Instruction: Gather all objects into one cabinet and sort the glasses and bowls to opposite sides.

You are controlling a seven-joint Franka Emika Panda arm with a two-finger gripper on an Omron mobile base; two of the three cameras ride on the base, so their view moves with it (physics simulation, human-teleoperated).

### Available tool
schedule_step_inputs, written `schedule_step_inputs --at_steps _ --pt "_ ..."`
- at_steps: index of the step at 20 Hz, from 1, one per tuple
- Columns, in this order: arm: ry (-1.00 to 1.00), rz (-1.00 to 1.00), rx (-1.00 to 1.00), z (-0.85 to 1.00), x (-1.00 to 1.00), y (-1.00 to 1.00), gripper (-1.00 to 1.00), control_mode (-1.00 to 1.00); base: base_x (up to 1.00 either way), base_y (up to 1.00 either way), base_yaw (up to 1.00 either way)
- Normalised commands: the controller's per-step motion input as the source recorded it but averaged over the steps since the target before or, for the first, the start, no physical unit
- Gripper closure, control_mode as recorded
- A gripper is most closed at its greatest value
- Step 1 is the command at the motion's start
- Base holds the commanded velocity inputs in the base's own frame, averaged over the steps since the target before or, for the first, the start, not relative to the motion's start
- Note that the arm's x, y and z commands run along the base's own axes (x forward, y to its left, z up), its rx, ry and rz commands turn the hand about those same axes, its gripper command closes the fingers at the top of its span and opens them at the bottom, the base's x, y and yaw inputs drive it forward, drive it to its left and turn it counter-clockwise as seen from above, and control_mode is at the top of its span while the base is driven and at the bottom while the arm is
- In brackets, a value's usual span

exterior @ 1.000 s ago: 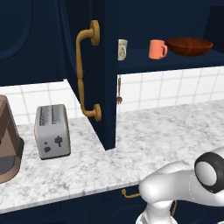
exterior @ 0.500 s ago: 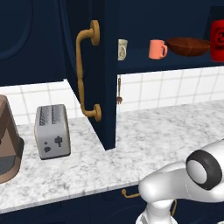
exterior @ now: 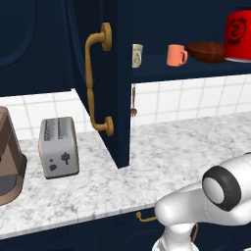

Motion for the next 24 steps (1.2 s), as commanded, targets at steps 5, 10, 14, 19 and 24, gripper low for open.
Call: schedule_step_inputs --at_steps 5,10,14,19,24 --pt "-0.62 0.00 0.01 -0.92 0.19 -0.20 1.00 -1.00 0.00 0.00 0.00" --pt "-0.35 0.02 0.05 -0.57 0.20 0.01 1.00 -1.00 0.00 0.00 0.00" --pt "0.00 0.05 0.09 -0.13 0.84 0.14 1.00 -1.00 0.00 0.00 0.00" --pt "-0.10 0.11 0.07 -0.68 0.96 0.01 1.00 -1.00 0.00 0.00 0.00" --pt "-0.38 0.09 0.04 -0.84 0.69 0.03 1.00 -1.00 0.00 0.00 0.00"
